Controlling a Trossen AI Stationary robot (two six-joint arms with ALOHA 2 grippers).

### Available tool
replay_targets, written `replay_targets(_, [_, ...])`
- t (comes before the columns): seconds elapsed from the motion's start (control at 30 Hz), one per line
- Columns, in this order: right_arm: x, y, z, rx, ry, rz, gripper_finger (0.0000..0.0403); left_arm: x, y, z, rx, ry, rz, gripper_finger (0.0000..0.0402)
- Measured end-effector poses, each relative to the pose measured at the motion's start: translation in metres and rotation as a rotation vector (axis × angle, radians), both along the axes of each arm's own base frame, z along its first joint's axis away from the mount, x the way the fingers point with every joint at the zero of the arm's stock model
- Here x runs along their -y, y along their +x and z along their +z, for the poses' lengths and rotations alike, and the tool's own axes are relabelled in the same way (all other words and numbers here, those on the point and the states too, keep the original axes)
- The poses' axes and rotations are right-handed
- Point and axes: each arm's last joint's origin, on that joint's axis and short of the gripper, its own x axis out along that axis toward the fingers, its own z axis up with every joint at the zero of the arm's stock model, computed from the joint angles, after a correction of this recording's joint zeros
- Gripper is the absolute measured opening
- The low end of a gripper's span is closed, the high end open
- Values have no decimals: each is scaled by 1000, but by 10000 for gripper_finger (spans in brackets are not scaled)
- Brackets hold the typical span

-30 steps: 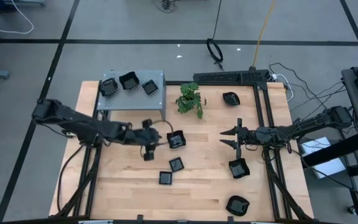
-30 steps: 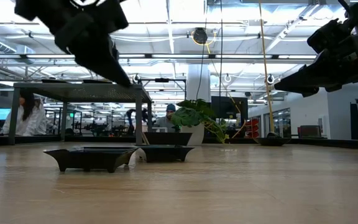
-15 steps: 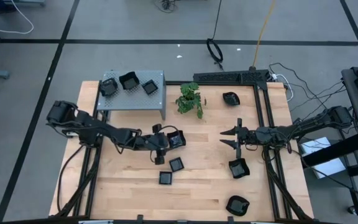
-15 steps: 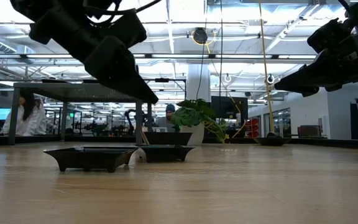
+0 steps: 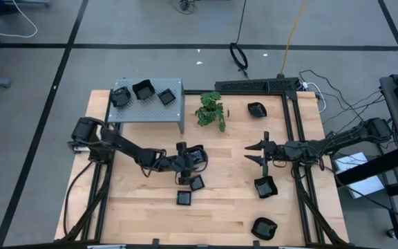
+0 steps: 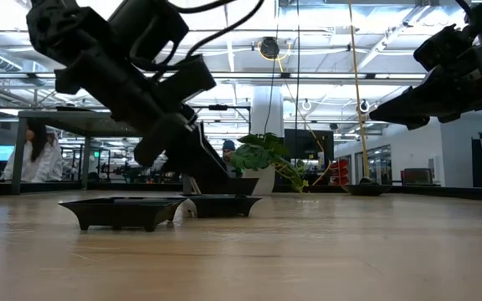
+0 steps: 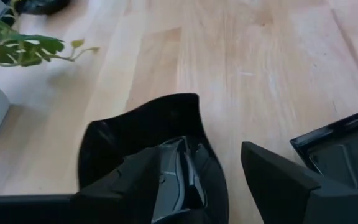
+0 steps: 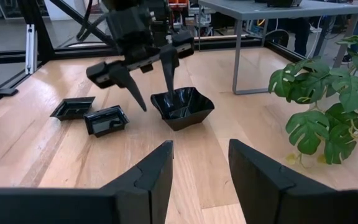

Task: Pick & Place Mini shaped plates
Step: Stack the black square plate on top of the black square plate on the shelf

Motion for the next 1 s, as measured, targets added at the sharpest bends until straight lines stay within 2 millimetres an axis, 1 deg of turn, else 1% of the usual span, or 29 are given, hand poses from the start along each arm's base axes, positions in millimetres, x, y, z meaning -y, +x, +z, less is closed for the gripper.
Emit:
replay_targets(0.17, [0,0,0,0,0,0,144,2,7,-10,-31,23,-14,192])
replay_targets(0.27, [0,0,0,0,0,0,145,2,8,-10,-33,33,-22,162])
replay_targets(0.37, [0,0,0,1,0,0,145,2,8,-9,-29,32,-21,119])
replay_targets(0.53, [0,0,0,0,0,0,144,2,8,-10,-38,19,-46,31])
replay_targets(0.6, [0,0,0,0,0,0,145,2,9,-9,-29,15,-47,9])
replay_targets(0.73, [0,0,0,0,0,0,145,4,9,-8,-23,28,-66,13])
replay_targets(0.83, [0,0,0,0,0,0,144,8,10,-6,-6,50,-95,6])
replay_targets(1.0, [0,0,0,0,0,0,145,11,9,11,50,89,-97,8])
